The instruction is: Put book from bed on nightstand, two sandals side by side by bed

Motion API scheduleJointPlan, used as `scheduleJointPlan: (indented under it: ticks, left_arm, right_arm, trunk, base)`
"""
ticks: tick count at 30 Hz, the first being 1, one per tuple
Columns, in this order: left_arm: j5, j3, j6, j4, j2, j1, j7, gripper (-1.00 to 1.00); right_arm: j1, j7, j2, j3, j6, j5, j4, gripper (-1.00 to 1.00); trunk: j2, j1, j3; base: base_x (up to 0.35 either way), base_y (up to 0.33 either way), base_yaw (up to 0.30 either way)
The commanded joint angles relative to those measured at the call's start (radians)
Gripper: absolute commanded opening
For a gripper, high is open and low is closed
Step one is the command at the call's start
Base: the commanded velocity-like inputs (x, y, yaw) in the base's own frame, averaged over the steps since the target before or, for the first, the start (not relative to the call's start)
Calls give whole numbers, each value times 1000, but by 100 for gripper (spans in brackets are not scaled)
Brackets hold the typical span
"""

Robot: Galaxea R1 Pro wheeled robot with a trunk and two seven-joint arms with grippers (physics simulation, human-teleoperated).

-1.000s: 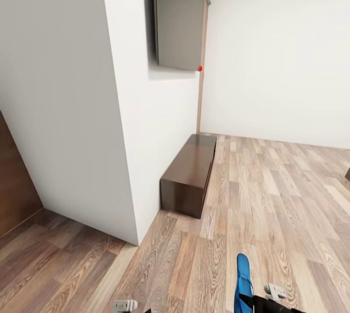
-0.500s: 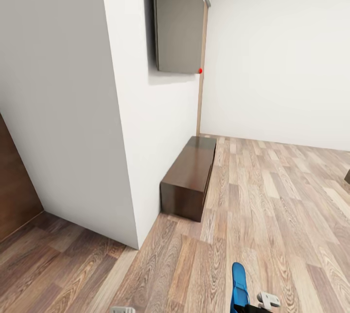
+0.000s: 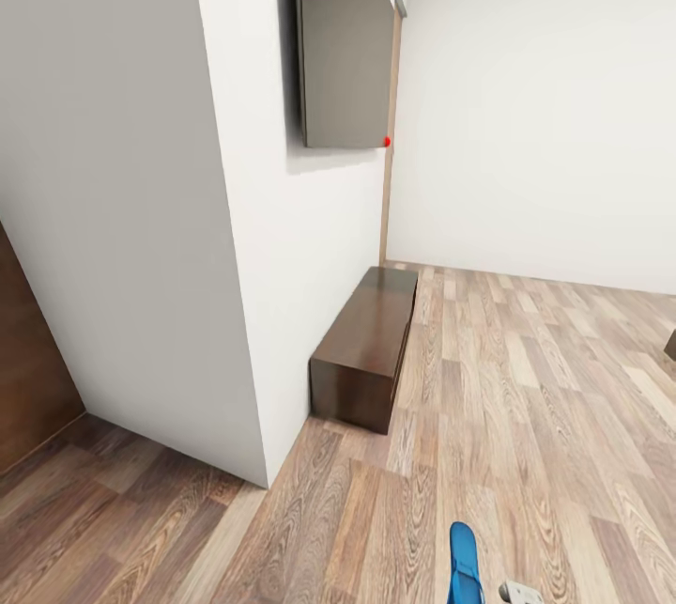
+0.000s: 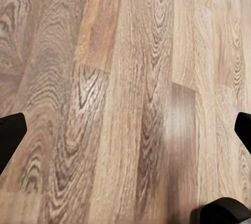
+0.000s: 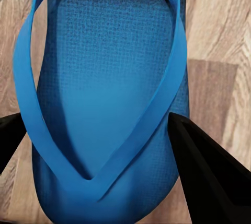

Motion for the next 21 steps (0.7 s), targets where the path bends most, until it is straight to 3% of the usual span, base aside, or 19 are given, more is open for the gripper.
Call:
scheduleJointPlan:
  ticks: [1,7,13,21]
  left_arm:
    - [7,-2,-5,6,0,0,-3,100]
    - [7,-2,-14,41,0,0,-3,100]
    - [8,-1,-28,48,0,0,-3,100]
    - [9,-1,-70,49,0,0,-3,100]
  right_arm:
    - [0,4,0,-1,6,-11,0,-100]
    - [0,4,-1,-1,7,-12,0,-100]
    - [0,5,-1,-1,7,-10,0,-100]
    - [0,6,-1,-1,7,-10,0,-100]
  trunk:
    - [7,-4,2]
    - [49,-27,21]
    - [49,-27,21]
    - [49,-27,21]
  base:
    - [0,0,0]
    - [0,0,0]
    - [0,0,-21]
    - [0,0,-231]
